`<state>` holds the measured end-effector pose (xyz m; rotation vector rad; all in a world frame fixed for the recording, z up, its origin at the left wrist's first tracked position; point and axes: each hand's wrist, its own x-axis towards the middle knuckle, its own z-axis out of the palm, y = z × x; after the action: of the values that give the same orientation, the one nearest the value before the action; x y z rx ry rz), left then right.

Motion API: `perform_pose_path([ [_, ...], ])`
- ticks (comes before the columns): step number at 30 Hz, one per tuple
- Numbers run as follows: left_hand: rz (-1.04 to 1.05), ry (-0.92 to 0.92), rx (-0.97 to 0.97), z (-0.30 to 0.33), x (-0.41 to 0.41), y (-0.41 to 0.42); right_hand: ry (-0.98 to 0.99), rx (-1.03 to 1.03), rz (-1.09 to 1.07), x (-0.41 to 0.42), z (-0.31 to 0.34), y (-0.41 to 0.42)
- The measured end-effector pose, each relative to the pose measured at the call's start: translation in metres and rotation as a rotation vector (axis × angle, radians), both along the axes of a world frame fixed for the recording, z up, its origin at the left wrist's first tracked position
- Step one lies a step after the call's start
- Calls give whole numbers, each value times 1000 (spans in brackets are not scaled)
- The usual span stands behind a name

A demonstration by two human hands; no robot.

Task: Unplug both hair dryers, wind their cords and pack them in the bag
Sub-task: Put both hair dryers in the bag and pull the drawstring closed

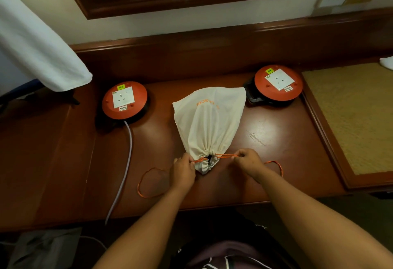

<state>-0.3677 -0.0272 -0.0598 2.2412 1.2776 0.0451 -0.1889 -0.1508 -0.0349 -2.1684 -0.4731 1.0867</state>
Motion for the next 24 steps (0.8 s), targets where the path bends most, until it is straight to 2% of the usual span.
perform_pose_path([
  [7,-107,103,34,1,-10,22,-137,-9,55,13,17,12],
  [15,-46,160,55,15,-45,53,-386,7,12,41,28,1],
  [24,17,20,87,37,-60,59,-464,-42,60,64,17,-15],
])
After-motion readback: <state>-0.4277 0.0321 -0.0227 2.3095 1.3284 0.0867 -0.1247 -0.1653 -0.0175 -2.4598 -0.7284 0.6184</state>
